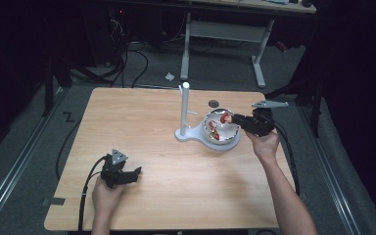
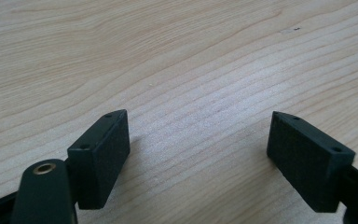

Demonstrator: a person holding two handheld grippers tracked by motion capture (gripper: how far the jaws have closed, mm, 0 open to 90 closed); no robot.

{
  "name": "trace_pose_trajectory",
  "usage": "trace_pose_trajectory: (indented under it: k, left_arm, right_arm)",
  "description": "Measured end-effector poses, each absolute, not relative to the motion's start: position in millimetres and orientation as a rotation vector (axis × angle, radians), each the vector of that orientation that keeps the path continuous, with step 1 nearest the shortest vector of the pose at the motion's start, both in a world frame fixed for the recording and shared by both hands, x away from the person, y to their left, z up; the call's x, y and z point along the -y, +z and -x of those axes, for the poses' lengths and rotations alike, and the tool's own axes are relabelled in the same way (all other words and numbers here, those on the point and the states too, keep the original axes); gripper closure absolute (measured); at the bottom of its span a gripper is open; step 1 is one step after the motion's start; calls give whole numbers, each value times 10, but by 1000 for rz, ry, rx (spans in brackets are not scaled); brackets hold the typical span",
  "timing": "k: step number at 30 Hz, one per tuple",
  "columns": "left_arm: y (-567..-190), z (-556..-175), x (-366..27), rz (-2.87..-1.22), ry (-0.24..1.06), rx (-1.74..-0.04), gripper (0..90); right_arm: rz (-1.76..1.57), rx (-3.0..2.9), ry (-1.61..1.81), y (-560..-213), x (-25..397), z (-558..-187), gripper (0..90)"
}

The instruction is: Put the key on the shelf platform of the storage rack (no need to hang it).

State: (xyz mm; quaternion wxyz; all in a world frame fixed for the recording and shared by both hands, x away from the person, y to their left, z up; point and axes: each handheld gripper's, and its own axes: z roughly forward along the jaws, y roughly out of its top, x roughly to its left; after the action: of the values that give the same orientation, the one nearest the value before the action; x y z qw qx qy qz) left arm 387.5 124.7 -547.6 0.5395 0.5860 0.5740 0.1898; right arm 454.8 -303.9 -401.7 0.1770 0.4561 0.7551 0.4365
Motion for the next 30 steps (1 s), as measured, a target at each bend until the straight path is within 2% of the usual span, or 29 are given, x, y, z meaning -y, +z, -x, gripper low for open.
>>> trace_pose_trajectory:
  k: [30]
  left_arm:
    - [-5476,-3874,-1248,-1396,452,-1365,215]
  right_arm:
    - [-1349,-2161,1120,-4405,2928,-4701,783]
